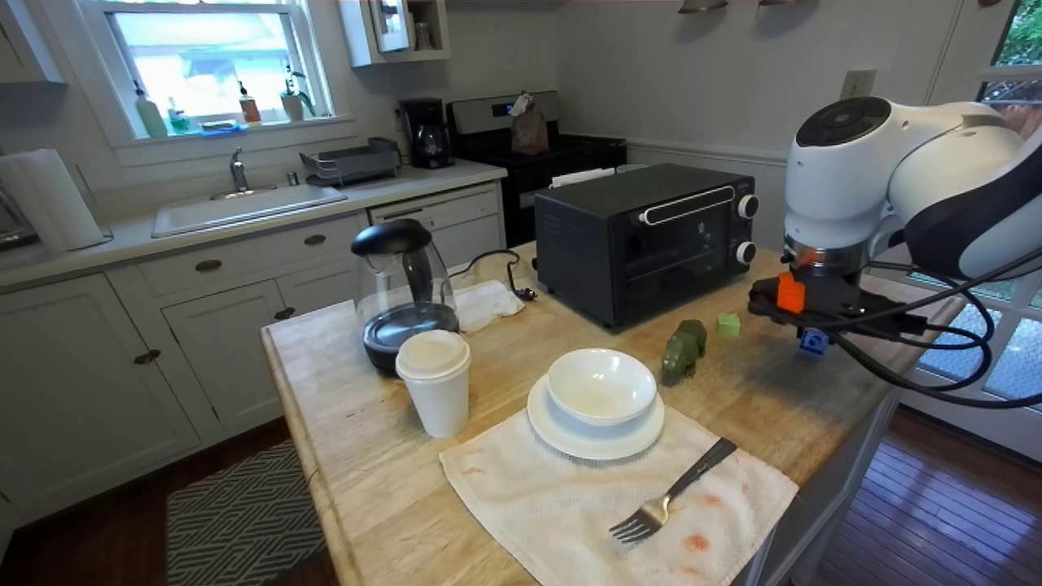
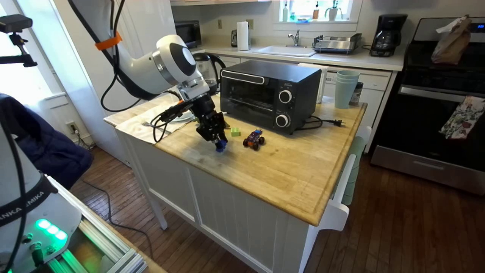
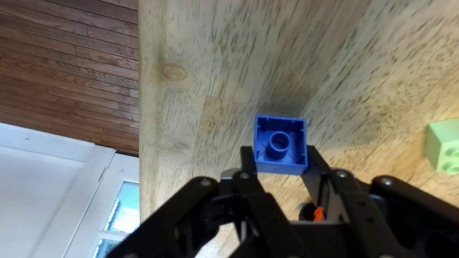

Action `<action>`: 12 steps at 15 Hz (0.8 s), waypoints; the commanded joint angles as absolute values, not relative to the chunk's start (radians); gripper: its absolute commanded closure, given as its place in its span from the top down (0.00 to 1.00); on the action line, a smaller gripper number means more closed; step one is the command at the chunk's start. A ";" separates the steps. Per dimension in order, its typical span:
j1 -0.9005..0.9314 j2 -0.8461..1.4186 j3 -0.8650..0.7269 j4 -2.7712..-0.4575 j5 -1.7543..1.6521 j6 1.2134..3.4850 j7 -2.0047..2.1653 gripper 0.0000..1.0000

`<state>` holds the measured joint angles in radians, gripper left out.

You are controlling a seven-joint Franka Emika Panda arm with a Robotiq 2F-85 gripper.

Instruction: Turn the blue bock over

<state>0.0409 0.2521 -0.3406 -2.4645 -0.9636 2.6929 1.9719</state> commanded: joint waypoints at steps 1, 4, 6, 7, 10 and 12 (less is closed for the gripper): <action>0.067 0.275 -0.357 -2.448 -1.042 2.687 2.068 0.12; 0.077 0.282 -0.361 -2.443 -1.089 2.680 2.114 0.12; 0.084 0.290 -0.363 -2.435 -1.126 2.669 2.145 0.12; 0.087 0.293 -0.363 -2.433 -1.142 2.663 2.158 0.12; 0.095 0.303 -0.361 -2.429 -1.183 2.640 2.200 0.12; 0.100 0.308 -0.358 -2.428 -1.198 2.632 2.217 0.12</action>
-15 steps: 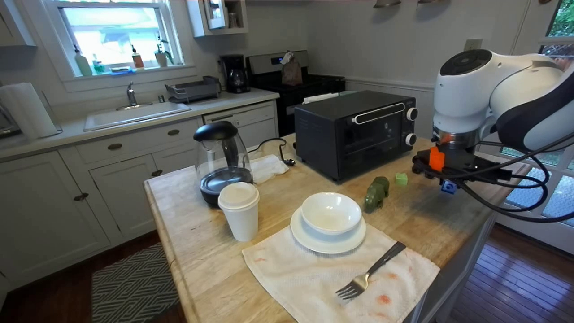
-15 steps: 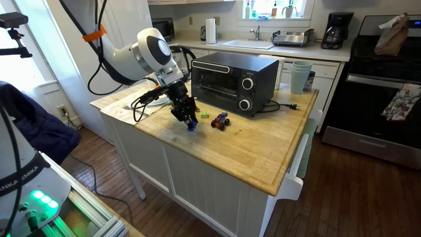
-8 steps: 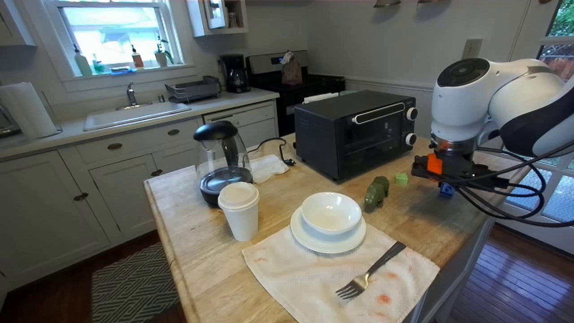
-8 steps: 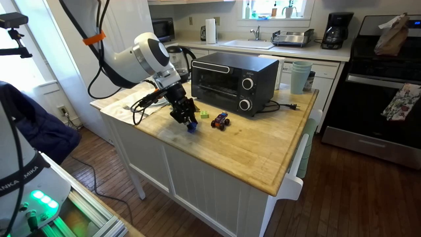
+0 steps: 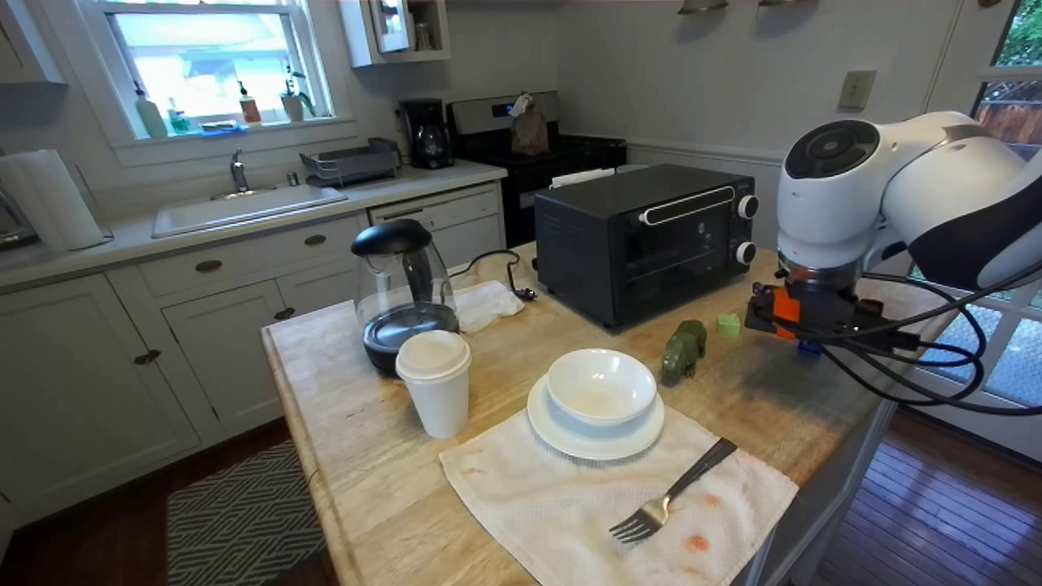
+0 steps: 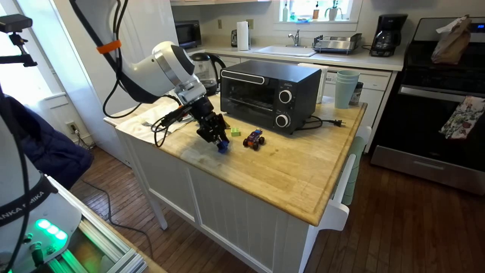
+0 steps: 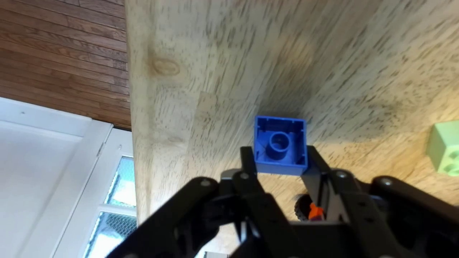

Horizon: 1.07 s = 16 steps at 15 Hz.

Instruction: Turn the blue bock over

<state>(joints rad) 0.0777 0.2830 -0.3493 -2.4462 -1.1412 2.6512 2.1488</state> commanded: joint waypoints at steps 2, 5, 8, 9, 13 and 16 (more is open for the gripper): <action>0.105 0.310 -0.357 -2.427 -1.216 2.625 2.234 0.47; 0.107 0.309 -0.356 -2.430 -1.229 2.631 2.245 0.76; 0.106 0.305 -0.354 -2.435 -1.238 2.645 2.250 0.96; 0.105 0.304 -0.353 -2.435 -1.237 2.647 2.246 0.99; -0.017 0.288 -0.265 -2.446 -1.178 2.687 2.083 1.00; -0.033 0.288 -0.295 -2.451 -1.118 2.754 1.929 1.00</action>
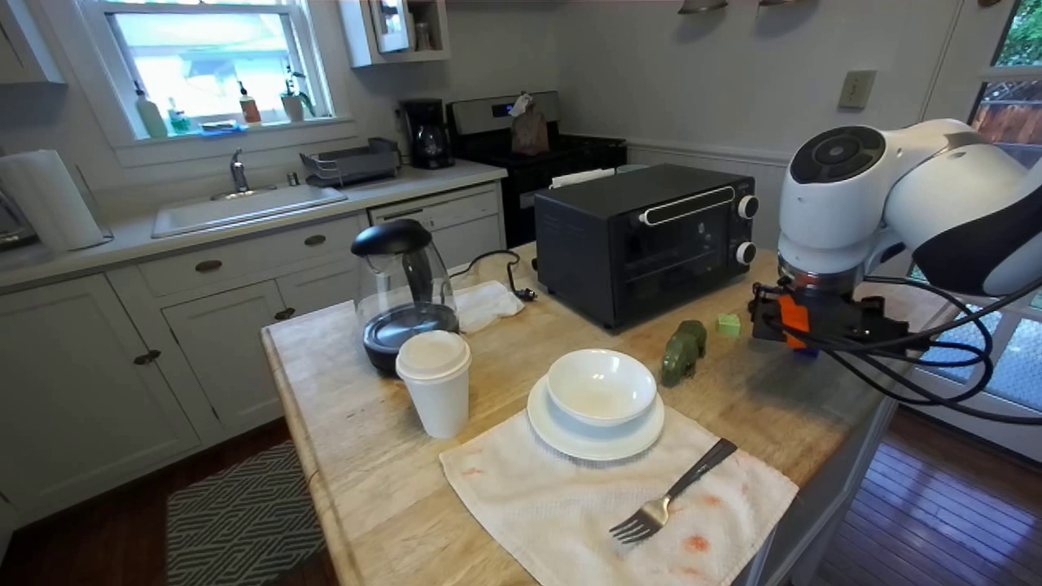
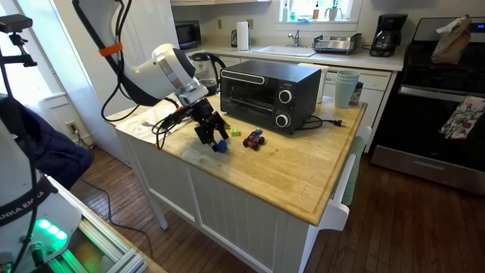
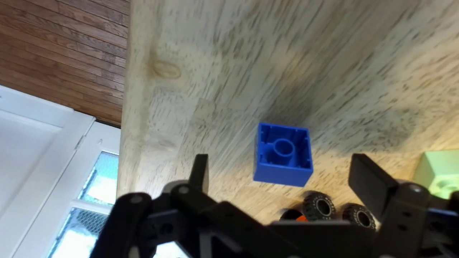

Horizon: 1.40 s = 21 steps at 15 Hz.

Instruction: Turn the blue bock over

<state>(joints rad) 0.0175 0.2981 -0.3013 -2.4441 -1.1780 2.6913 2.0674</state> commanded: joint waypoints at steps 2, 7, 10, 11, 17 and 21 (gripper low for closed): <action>-0.067 0.287 -0.290 -2.453 -1.066 2.785 1.835 1.00; -0.198 0.290 -0.208 -2.471 -0.772 2.890 1.498 1.00; -0.280 0.296 -0.120 -2.478 -0.520 2.895 1.266 1.00; -0.305 0.296 -0.092 -2.474 -0.440 2.884 1.196 1.00; -0.328 0.290 -0.044 -2.432 0.040 2.810 0.784 1.00; -0.319 0.296 -0.074 -2.384 0.234 2.720 0.606 1.00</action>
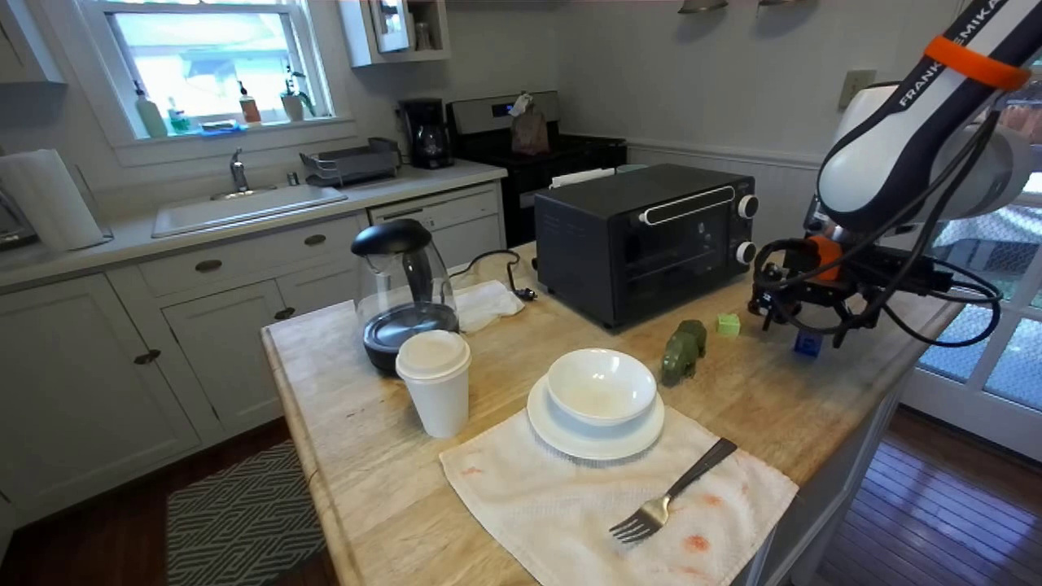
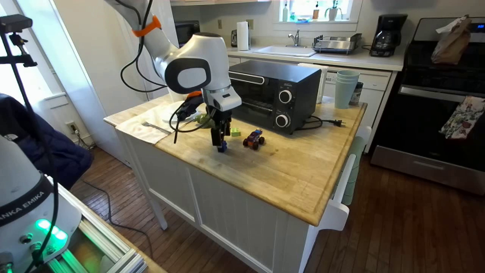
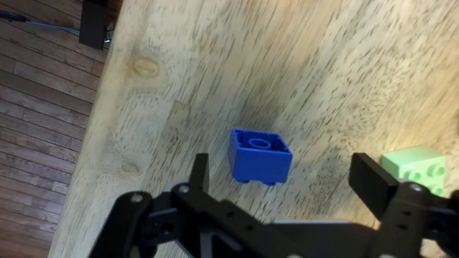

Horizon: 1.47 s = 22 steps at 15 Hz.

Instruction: Turn the blue bock over

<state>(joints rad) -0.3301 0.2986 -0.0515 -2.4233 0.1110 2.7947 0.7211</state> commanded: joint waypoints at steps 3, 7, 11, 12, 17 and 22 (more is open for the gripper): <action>-0.315 0.302 -0.107 -2.344 0.318 2.637 0.526 1.00; -0.311 0.319 -0.149 -2.296 0.374 2.520 0.473 1.00; -0.317 0.340 -0.173 -2.255 0.413 2.421 0.443 1.00; -0.317 0.349 -0.178 -2.245 0.421 2.405 0.439 1.00; -0.328 0.381 -0.183 -2.205 0.481 2.354 0.406 1.00; -0.328 0.418 -0.184 -2.169 0.513 2.315 0.389 1.00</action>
<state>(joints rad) -0.3275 0.3858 -0.1765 -2.2123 0.4723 2.3578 0.4223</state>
